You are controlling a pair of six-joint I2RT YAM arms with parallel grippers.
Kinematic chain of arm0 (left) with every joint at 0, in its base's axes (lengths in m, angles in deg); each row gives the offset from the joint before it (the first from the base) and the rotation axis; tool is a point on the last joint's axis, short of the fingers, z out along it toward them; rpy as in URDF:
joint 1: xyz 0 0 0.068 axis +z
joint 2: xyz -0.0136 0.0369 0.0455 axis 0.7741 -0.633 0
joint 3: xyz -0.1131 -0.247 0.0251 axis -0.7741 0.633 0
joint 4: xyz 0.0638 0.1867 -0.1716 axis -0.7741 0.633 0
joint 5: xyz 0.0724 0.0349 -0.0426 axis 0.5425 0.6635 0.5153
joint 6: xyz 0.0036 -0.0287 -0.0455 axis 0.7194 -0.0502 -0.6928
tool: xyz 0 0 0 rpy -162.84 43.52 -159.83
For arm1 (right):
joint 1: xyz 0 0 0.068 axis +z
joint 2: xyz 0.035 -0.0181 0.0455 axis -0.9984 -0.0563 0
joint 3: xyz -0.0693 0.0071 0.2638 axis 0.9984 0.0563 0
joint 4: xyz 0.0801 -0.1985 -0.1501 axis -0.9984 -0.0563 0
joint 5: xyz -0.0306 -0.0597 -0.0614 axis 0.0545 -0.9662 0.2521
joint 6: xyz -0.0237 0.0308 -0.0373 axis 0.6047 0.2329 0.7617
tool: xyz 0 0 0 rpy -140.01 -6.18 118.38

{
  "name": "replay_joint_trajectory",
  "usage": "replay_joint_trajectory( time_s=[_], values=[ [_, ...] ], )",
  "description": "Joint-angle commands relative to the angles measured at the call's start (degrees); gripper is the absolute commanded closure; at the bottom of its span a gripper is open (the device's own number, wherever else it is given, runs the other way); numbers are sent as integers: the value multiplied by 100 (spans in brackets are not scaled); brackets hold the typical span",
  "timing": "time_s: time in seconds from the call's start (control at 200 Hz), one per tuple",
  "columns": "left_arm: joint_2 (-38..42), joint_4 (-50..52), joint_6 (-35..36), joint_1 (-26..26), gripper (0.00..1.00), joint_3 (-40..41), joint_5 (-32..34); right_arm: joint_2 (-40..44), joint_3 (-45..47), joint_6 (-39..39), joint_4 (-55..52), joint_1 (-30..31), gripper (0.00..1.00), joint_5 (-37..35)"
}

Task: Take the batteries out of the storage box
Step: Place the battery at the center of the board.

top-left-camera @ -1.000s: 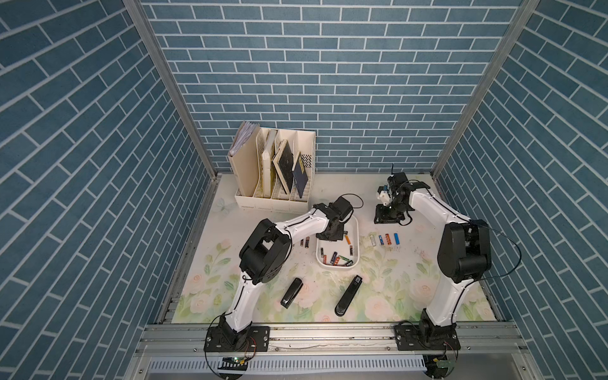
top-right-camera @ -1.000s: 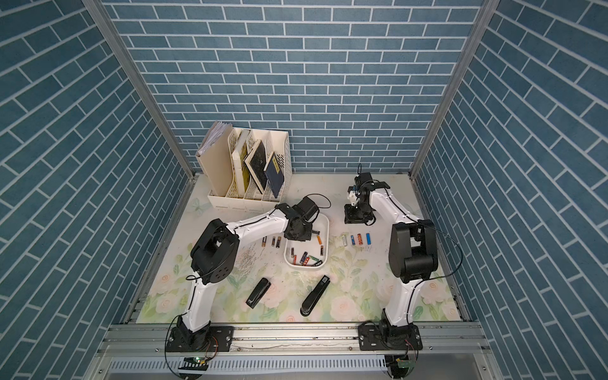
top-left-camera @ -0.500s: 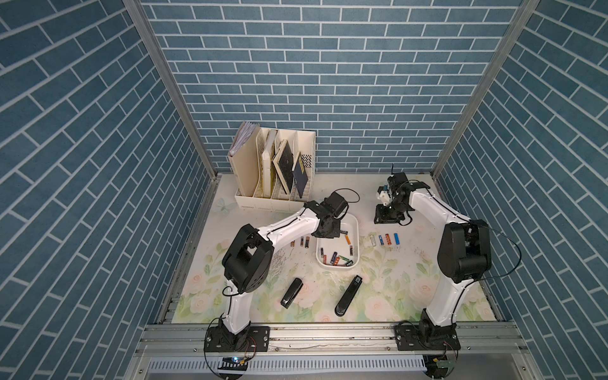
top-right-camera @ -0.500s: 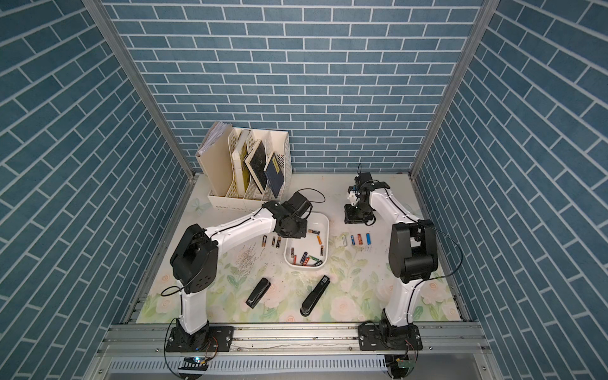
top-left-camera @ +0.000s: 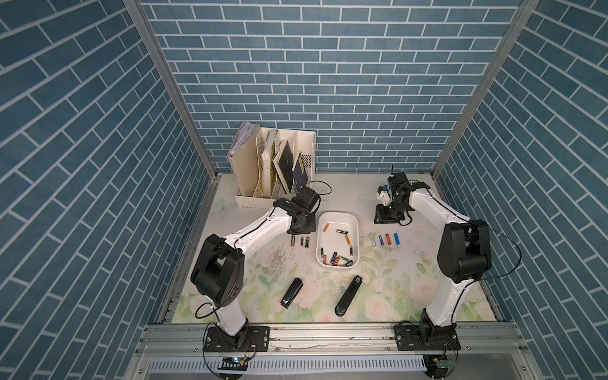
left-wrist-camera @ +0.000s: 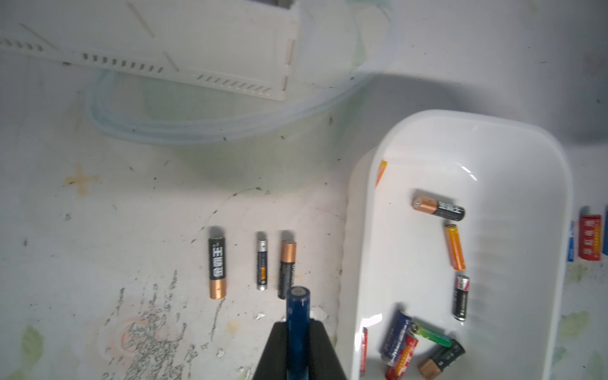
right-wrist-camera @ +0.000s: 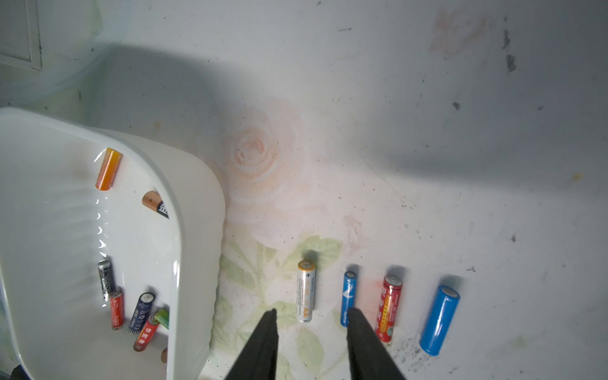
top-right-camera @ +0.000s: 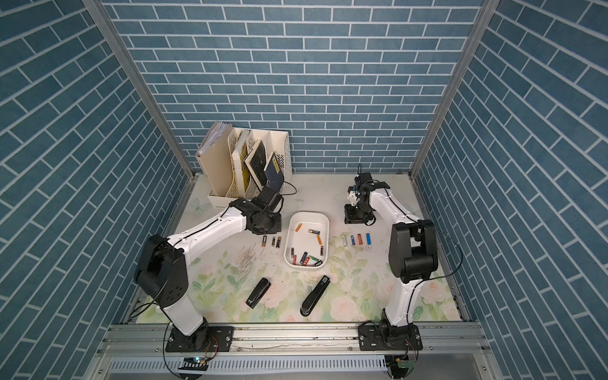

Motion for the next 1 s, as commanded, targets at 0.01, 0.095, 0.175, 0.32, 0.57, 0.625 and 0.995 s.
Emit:
replay_joint_trajectory(
  time_s=[0.01, 0.095, 0.175, 0.32, 0.57, 0.625, 0.995],
  values=[
    [175, -5, 207, 327, 83, 426, 80, 76, 4, 143, -91, -11, 62, -66],
    [193, -120, 277, 457, 83, 693, 154, 67, 6, 135, -85, -11, 62, -75],
    [178, -287, 324, 587, 83, 935, 85, 54, 4, 134, -97, -11, 62, -101],
    [-19, -445, 453, 761, 83, 1161, 82, 50, 55, 126, -104, -11, 62, -132],
    [-307, -708, 598, 999, 83, 1252, 66, 51, 63, 117, -146, -11, 62, -146],
    [-384, -718, 644, 1042, 83, 1217, 69, 50, 41, 117, -168, -11, 62, -141],
    [-845, -788, 894, 1085, 83, 991, -18, 67, 96, 115, -163, -11, 62, -162]
  ],
)
